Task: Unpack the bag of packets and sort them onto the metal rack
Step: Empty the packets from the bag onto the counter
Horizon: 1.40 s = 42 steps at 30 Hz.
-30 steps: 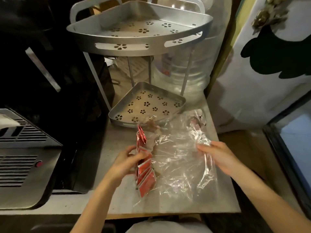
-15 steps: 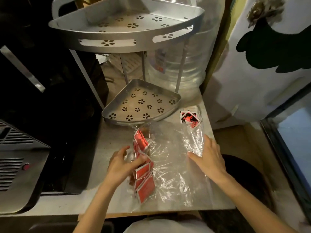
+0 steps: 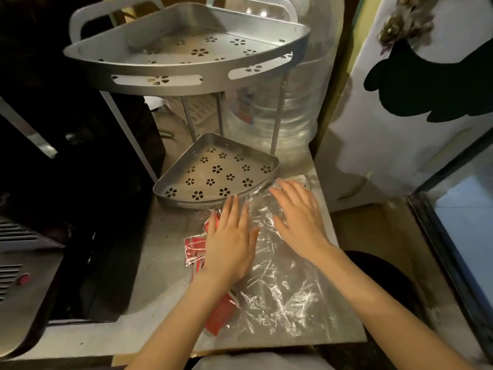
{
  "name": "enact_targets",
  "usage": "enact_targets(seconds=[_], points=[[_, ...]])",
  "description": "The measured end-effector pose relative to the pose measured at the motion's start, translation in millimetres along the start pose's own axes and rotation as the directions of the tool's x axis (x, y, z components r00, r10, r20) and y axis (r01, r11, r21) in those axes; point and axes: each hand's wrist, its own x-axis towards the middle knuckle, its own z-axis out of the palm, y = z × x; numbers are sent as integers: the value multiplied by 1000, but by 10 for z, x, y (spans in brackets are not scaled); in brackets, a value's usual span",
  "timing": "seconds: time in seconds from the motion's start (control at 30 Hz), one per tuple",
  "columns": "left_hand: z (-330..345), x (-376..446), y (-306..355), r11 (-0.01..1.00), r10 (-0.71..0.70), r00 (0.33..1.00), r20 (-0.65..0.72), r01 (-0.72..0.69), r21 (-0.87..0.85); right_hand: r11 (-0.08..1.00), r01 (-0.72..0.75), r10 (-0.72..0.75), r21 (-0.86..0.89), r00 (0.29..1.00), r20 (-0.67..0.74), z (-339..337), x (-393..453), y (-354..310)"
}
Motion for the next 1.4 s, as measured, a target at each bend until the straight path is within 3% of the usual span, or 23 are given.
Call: enact_targets(seconds=[0.07,0.13,0.37,0.53,0.73,0.87,1.07,1.23,1.4], points=[[110,38,-59,998,-56,997,54,55,16,987,67,-63,-144,997,34,48,56,-30],[191,44,-100,998,-58,996,63,58,-3,979,92,-73,-181,992,107,99,99,-22],[330,47,-121,1000,-24,992,124,25,-9,989,126,-95,-77,943,318,236,140,46],[346,31,-108,999,-32,986,165,32,2,991,110,-127,71,942,311,287,285,-17],[378,20,-132,999,-27,989,145,30,-18,994,83,-101,65,929,357,415,333,-67],[375,19,-122,998,-34,990,137,41,-51,994,82,-100,69,945,312,417,339,-78],[413,16,-153,995,-25,992,123,37,-96,981,-30,-28,192,957,289,319,381,-83],[406,17,-156,990,-4,993,119,21,-141,893,-237,108,383,938,328,259,425,-52],[403,9,-149,988,11,991,131,9,-153,906,-206,98,368,952,290,213,427,-50]])
